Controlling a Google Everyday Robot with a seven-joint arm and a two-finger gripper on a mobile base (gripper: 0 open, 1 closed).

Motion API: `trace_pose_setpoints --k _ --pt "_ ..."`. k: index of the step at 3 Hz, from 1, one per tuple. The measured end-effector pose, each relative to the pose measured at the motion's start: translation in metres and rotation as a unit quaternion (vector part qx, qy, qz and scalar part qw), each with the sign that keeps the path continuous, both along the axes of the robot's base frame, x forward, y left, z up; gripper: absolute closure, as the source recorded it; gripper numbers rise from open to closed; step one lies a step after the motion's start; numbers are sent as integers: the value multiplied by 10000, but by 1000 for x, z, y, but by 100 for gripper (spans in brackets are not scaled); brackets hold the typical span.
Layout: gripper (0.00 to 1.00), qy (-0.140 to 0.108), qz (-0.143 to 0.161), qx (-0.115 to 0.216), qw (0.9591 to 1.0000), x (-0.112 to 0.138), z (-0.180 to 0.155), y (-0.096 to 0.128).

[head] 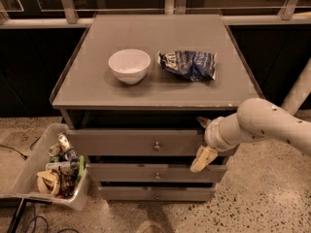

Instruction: Open top drawer

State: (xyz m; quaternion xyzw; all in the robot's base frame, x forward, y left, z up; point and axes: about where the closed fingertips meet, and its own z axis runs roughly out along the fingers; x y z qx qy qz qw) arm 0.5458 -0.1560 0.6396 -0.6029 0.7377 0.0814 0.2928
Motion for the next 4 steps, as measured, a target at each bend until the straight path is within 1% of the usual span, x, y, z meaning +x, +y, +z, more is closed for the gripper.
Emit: trace_pose_setpoints --k 1,4 --pt "19 0 0 0 10000 0 0 0" --pt "89 2 6 -10 10000 0 5 -1"
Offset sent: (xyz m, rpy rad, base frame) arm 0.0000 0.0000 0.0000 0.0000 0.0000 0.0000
